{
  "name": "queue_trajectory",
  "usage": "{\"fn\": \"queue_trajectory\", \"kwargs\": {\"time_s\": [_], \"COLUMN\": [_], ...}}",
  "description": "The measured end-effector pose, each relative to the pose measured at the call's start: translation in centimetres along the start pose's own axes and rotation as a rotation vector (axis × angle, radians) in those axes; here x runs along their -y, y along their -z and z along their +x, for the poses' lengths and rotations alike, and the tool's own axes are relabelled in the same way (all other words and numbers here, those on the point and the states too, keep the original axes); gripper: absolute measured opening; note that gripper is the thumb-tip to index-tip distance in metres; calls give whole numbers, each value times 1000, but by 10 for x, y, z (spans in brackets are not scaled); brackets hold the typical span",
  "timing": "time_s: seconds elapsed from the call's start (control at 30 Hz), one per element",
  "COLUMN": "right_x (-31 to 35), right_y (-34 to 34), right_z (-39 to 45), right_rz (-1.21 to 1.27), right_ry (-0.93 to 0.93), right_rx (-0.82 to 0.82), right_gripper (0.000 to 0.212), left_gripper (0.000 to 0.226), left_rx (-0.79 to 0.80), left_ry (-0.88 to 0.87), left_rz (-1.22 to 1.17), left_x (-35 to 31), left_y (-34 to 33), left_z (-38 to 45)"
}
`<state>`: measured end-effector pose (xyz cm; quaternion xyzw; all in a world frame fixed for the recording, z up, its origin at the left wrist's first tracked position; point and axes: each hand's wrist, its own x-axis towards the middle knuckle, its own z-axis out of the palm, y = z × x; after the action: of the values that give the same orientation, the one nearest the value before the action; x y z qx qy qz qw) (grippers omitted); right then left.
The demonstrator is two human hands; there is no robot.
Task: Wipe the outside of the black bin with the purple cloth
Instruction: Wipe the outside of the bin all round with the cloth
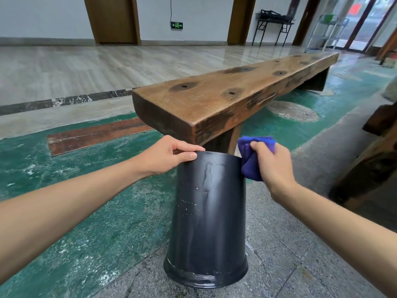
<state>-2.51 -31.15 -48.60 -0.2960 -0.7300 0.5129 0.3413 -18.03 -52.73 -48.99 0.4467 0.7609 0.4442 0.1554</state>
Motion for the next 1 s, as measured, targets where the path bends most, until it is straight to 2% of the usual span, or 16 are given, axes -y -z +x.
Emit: {"fn": "queue_trajectory", "kwargs": {"time_s": [0.13, 0.23, 0.33, 0.43, 0.53, 0.77, 0.9, 0.93, 1.0], "right_x": [0, 0, 1, -2, -10, -29, -25, -23, -14], "right_y": [-14, -23, -28, -22, -12, 10, 18, 20, 24], "right_z": [-26, -39, -51, -61, -77, -118, -126, -125, -119], "right_rz": [-266, -298, -307, -432, -635, -813, -756, -703, -504], "right_ry": [219, 339, 458, 655, 867, 1112, 1067, 1010, 736], "right_rx": [137, 200, 317, 487, 677, 987, 1069, 1027, 845], "right_gripper": [21, 35, 47, 55, 55, 56, 38, 33, 24], "left_gripper": [22, 22, 23, 25, 27, 22, 23, 23, 25], "left_rx": [-135, -153, -159, -168, -171, -176, -166, -160, -126], "left_ry": [0, 22, 31, 35, 61, 110, 99, 93, 84], "left_rz": [-56, -66, -61, -44, -36, -49, -58, -62, -67], "left_x": [2, 2, 1, 1, 3, 6, 1, -1, -3], "left_y": [-11, -12, -14, -13, -9, -11, -13, -12, -9], "left_z": [5, 8, 9, 9, 10, 16, 17, 17, 15]}}
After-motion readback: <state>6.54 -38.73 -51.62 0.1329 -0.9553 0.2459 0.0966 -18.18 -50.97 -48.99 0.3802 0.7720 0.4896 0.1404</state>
